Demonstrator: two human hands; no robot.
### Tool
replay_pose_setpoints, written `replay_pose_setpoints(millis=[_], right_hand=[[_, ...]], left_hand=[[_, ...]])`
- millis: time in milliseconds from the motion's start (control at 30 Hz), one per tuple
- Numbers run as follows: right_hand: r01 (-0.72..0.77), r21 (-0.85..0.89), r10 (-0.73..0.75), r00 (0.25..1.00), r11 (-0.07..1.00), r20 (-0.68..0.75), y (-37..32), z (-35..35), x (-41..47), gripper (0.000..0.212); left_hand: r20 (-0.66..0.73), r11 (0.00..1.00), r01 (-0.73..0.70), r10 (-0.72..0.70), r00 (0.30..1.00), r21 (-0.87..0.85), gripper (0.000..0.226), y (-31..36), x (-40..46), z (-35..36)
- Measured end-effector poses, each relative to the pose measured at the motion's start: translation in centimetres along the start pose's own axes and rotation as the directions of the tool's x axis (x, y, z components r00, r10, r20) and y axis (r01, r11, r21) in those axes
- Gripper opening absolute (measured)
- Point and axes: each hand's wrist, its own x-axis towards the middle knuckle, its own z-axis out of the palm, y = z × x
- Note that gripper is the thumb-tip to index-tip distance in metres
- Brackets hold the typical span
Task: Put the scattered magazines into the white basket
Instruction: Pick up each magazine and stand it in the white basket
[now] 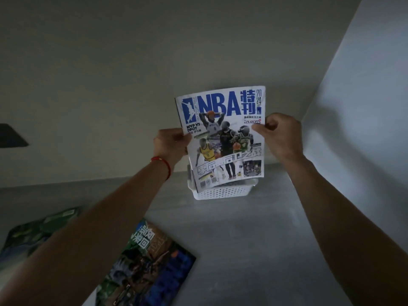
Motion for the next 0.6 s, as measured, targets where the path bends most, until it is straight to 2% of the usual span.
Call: replay_pose_setpoints(millis=[100,167,267,333,400,467,533,600], right_hand=[[-0.007,0.018,0.006,0.998,1.000,0.060,0.9,0.6,0.8,0.025],[-0.038,0.052,0.033,0.995,0.998,0.097,1.5,1.1,1.0,0.024],[-0.168,0.158,0.137,0.972,0.973,0.191,2.5,1.9,0.5,0.025],[-0.281,0.273,0.199,0.935,0.920,0.292,2.9,2.5,-0.5,0.034],[-0.344,0.384,0.187,0.901,0.857,0.391,3.0,3.2,-1.5,0.042],[-0.397,0.458,0.158,0.866,0.796,0.475,3.0,3.9,-2.5,0.037],[-0.435,0.485,0.167,0.849,0.759,0.501,3.0,4.4,-3.0,0.031],[-0.429,0.479,0.196,0.865,0.766,0.461,2.8,4.5,-3.1,0.027]], left_hand=[[-0.001,0.999,0.033,-0.033,0.999,-0.028,0.020,-0.1,0.7,0.6],[0.028,1.000,-0.020,0.021,0.999,-0.023,0.009,0.5,0.9,0.7],[0.129,0.989,-0.148,0.151,0.980,-0.028,0.008,1.9,0.6,0.5],[0.211,0.976,-0.213,0.218,0.953,-0.048,0.009,2.3,-0.1,0.0],[0.272,0.970,-0.235,0.242,0.931,-0.058,0.007,2.0,-0.7,-0.4],[0.284,0.969,-0.237,0.247,0.926,-0.069,0.007,1.4,-1.0,-0.7],[0.268,0.967,-0.241,0.256,0.929,-0.087,0.009,0.8,-0.8,-1.0],[0.257,0.963,-0.245,0.266,0.929,-0.111,0.010,0.4,-0.7,-1.4]])
